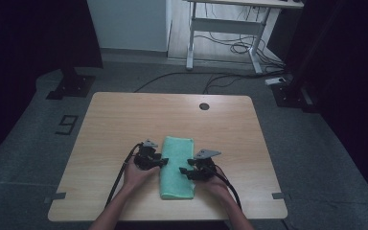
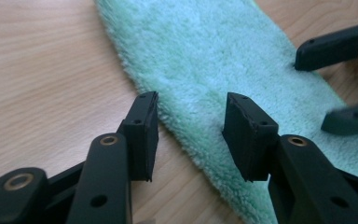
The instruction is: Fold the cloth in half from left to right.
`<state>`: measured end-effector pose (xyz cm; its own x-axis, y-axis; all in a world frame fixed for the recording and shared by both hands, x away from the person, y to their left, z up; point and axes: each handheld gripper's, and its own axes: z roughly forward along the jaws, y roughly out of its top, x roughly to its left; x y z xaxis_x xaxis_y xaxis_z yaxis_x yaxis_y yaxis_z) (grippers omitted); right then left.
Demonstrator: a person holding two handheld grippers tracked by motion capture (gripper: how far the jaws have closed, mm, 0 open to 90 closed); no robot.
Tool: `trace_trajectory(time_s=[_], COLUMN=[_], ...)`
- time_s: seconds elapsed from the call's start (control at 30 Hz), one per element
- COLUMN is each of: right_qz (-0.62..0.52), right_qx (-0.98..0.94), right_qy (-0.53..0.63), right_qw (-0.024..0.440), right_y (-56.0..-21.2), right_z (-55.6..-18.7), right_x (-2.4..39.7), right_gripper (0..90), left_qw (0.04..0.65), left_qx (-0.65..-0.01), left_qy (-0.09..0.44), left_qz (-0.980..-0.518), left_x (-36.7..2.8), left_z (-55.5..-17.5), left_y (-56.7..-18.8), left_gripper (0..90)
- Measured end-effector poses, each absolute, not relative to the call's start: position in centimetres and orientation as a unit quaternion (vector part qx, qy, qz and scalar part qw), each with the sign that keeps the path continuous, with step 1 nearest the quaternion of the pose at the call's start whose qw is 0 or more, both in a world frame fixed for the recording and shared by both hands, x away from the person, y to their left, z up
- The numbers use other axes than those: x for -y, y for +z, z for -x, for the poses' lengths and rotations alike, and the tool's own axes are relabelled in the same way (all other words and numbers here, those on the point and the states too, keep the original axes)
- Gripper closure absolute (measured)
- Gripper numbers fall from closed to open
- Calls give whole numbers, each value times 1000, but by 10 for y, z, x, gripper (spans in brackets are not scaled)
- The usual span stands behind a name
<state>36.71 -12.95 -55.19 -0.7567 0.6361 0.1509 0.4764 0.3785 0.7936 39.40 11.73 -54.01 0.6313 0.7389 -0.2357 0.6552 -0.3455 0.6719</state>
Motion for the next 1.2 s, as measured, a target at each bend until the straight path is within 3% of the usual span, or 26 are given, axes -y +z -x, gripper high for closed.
trace_trajectory(time_s=[0.4, 0.73, 1.2], right_qz=[-322, -328, -355], right_qx=[-842, -836, -806], right_qy=[415, 426, 458], right_qw=[118, 108, 124], right_y=[-551, -552, -544], right_z=[-351, -341, -352], right_x=[125, 137, 157], right_gripper=[448, 471, 444], left_qw=[383, 383, 397], left_qx=[-416, -413, -420], left_qy=[55, 50, 72], left_qz=[-823, -825, -813], left_x=[-111, -110, -112], left_z=[-383, -373, -406], left_y=[-541, -540, -523], left_gripper=[560, 550, 458])
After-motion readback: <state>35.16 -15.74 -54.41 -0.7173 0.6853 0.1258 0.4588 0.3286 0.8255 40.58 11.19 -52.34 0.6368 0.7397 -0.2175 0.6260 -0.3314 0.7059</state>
